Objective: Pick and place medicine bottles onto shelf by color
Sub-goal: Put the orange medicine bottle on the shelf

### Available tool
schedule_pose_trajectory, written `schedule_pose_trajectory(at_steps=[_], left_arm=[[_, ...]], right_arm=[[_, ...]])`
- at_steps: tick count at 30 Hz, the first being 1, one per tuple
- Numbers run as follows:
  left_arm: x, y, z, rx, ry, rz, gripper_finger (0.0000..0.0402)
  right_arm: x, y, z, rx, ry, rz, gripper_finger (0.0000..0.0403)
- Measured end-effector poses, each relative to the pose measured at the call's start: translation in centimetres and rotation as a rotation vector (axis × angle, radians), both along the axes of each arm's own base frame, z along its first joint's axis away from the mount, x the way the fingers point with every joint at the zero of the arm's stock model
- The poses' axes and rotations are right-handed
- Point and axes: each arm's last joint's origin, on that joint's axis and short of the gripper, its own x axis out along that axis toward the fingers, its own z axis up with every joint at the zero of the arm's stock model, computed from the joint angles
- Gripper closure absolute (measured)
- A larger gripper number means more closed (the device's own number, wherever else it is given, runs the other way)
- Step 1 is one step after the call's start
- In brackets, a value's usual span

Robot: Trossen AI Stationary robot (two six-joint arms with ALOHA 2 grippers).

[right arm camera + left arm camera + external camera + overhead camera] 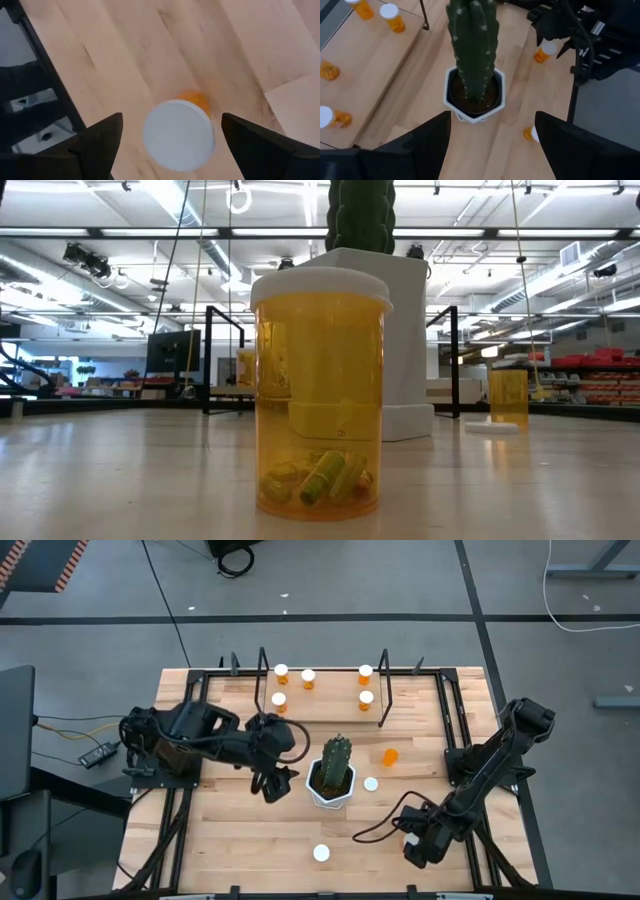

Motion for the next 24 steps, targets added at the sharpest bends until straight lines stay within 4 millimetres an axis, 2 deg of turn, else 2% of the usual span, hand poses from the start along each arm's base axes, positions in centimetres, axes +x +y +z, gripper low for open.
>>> schedule_pose_trajectory(at_steps=[10, 18, 24], left_arm=[[-0.1, -0.9, 0.0, -0.036, -0.016, 0.007, 0.0109], [-0.4, -1.5, 0.1, -0.036, -0.020, -0.005, 0.0109], [-0.3, -1.4, 0.1, -0.032, -0.020, -0.007, 0.0109]], right_arm=[[0.3, 0.4, -1.9, -0.059, 0.052, 0.025, 0.0056], [0.0, 0.2, -1.8, -0.068, 0.078, -0.010, 0.0058], [0.0, 0.2, -1.8, -0.055, 0.084, -0.050, 0.0090]])
